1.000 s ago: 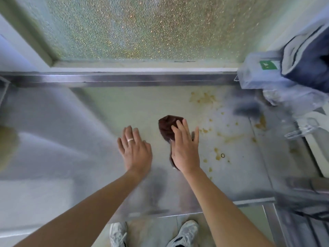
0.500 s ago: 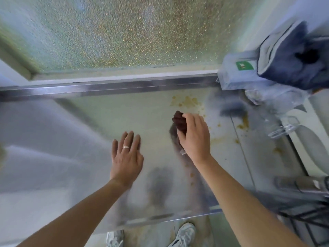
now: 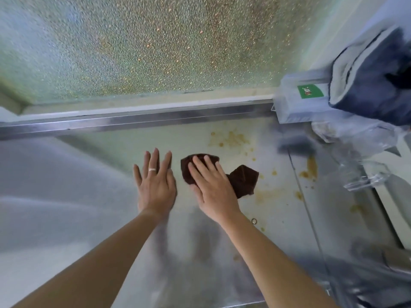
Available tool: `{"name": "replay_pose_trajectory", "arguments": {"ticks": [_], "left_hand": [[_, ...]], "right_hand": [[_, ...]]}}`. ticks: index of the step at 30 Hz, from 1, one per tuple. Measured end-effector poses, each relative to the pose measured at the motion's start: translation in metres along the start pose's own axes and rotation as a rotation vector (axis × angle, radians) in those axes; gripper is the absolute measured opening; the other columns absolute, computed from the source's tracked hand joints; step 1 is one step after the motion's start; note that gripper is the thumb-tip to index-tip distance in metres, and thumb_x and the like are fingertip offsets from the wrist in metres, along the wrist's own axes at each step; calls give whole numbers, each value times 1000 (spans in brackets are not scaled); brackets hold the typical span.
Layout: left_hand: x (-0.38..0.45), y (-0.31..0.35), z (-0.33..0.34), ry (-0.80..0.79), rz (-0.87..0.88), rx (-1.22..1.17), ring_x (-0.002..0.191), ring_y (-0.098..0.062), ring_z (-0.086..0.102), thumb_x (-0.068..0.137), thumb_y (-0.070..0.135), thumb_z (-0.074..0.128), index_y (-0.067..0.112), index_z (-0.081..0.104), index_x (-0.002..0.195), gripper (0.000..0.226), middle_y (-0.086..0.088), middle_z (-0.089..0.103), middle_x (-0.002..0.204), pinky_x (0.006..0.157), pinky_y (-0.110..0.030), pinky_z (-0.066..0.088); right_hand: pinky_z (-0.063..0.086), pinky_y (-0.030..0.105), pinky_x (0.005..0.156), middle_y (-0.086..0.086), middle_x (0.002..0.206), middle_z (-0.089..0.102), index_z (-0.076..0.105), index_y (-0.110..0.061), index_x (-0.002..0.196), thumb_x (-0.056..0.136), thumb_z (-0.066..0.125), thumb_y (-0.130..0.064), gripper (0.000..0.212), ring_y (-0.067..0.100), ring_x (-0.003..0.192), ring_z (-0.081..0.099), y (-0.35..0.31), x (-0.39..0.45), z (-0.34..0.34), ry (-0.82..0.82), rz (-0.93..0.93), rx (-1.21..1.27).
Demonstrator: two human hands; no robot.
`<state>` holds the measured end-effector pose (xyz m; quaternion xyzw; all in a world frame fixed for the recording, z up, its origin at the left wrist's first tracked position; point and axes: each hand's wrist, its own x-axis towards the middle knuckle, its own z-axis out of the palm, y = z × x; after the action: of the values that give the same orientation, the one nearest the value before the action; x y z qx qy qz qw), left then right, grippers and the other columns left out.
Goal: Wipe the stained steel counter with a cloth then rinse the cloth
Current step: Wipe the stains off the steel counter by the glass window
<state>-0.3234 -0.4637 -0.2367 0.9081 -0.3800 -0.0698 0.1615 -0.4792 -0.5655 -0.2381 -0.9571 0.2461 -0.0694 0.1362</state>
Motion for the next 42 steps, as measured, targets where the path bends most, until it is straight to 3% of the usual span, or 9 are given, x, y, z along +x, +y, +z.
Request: {"name": "replay_pose_trajectory", "arguments": {"ticks": [5,7,10,13,17,19,22,25,42], "left_hand": [[1,3,-1,-12,-8,40,159,-18,1,104,34,28,39,25,157,53,1,20,169,127,-54,3],[0,4,-3,-26,-3,47,159,-19,0,105,34,29,38,24,158,54,0,18,169,127,-54,2],[1,3,-6,-37,4,69,159,-21,1,104,33,28,37,24,158,55,-1,18,169,126,-55,3],[1,3,-6,-50,19,78,159,-22,1,102,33,28,36,27,157,55,-3,20,169,126,-55,3],[2,3,-6,-41,16,58,159,-22,-1,103,32,32,36,26,158,55,-3,19,169,127,-55,0],[2,2,-5,-41,12,62,159,-22,-1,103,33,31,37,24,158,56,-2,18,169,127,-55,1],[2,0,-3,-36,30,71,159,-21,-2,104,36,26,36,24,159,55,-2,17,170,127,-55,3],[1,-1,-1,-20,28,64,159,-20,-1,103,39,21,37,24,158,55,-1,19,169,127,-55,4],[2,-5,2,7,48,10,157,-23,7,101,40,24,36,30,156,56,-3,26,166,127,-56,4]], "right_hand": [[10,48,128,1,172,12,24,-19,162,110,35,-36,57,28,159,8,33,80,-27,-69,161,-24],[19,43,126,4,169,26,32,-17,159,110,38,-27,51,29,156,21,31,92,-42,-81,215,15],[49,44,92,13,117,70,63,-9,127,108,42,-18,30,34,110,64,9,92,-71,132,320,198],[48,46,74,13,80,66,59,-7,92,106,44,-23,26,39,82,62,-2,87,-92,223,421,519],[47,43,96,12,121,63,58,-9,128,104,49,-26,31,35,114,58,14,82,-92,174,616,161],[43,45,105,13,130,59,58,-10,133,104,48,-30,37,34,125,53,8,75,-80,264,394,114],[19,47,125,2,161,39,47,-30,149,104,40,-49,49,24,155,25,2,58,-43,-21,-61,45],[14,47,127,-6,165,33,42,-32,153,106,39,-47,50,20,158,14,14,50,-17,-70,-156,-36],[34,45,121,11,149,54,55,-9,142,97,54,-7,45,31,146,42,107,35,-45,287,497,-103]]}}
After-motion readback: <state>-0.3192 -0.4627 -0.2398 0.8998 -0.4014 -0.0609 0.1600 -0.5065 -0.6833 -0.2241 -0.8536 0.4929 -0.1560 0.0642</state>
